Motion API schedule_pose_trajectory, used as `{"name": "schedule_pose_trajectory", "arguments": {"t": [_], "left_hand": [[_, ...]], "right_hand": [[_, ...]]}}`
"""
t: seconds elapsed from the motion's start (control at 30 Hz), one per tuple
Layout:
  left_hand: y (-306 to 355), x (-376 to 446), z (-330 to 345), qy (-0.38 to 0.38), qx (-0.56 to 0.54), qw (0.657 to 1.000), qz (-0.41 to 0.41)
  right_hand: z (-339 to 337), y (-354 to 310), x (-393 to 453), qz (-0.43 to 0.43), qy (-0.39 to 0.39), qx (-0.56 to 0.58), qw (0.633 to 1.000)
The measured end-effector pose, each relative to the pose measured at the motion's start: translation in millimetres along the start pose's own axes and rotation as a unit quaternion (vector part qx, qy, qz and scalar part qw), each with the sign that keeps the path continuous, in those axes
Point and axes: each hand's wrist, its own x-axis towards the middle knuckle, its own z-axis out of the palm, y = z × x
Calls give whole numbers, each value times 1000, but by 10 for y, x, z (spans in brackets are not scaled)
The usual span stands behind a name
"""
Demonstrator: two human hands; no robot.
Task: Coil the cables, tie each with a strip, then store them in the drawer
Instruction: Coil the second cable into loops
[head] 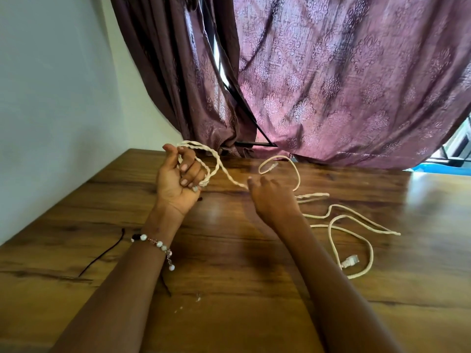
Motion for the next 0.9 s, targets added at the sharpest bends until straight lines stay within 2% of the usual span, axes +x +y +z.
{"name": "schedule_pose_trajectory", "arguments": {"t": [0.07,0.13,0.2,0.27,0.37,0.5,0.6,0.7,0.8,0.9], "left_hand": [[-24,4,22,27,50,998,24],[-82,14,32,44,149,987,28],[-161,13,30,64,283,957,15],[-241,-16,20,80,381,921,-13],[-322,-82,46,83,417,903,-60],[-323,-113,41,14,482,869,-113],[-337,-148,58,-24,475,864,-164],[-354,-164,77,-45,403,886,-226],[-335,-182,62,-96,356,884,-288],[-316,-199,5,-150,268,901,-305]], "right_hand": [[-24,-152,-21,-83,2,-30,996],[-58,-259,-49,-188,76,-16,979],[-62,-286,-38,-252,177,25,951],[-70,-262,-22,-270,242,52,931],[-177,-185,-54,-274,282,95,915],[-162,-9,-35,-212,328,132,911],[-181,195,-2,-173,347,136,912],[-135,386,11,-138,312,179,923],[2,507,52,-114,280,239,923],[127,587,56,-68,302,236,921]]}}
